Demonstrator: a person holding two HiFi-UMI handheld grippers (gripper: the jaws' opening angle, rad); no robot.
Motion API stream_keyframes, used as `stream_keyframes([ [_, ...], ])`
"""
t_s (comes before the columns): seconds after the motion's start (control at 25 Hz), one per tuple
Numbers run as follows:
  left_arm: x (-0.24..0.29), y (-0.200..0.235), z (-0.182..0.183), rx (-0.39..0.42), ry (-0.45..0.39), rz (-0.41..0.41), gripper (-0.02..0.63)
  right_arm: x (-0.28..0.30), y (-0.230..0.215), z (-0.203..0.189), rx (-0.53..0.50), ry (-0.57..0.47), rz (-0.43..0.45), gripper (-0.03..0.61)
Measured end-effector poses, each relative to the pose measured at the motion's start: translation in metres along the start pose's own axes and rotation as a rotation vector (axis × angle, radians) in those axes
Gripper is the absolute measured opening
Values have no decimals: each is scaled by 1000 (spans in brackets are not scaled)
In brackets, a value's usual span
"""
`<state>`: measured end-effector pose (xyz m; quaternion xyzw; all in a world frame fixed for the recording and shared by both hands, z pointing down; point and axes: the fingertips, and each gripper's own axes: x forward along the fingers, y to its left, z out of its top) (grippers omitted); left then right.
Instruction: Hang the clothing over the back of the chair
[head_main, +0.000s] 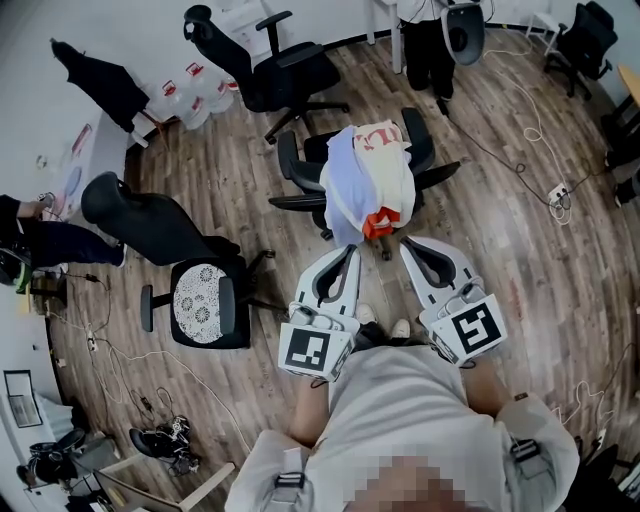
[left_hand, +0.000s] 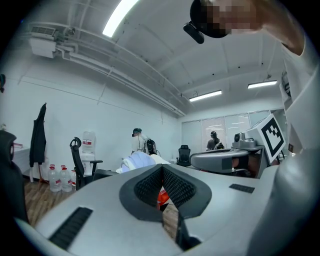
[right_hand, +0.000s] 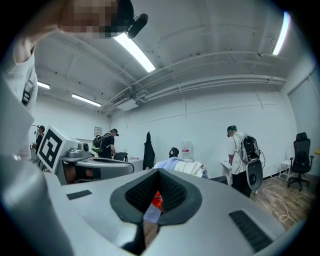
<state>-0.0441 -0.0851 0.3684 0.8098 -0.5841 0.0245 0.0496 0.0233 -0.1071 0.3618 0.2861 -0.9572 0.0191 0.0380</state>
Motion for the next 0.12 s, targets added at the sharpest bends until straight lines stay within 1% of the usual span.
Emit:
stream_keyframes([
  [0.12, 1, 1, -1, -3, 7, -3, 18, 2, -1, -1, 0, 5, -1, 20],
])
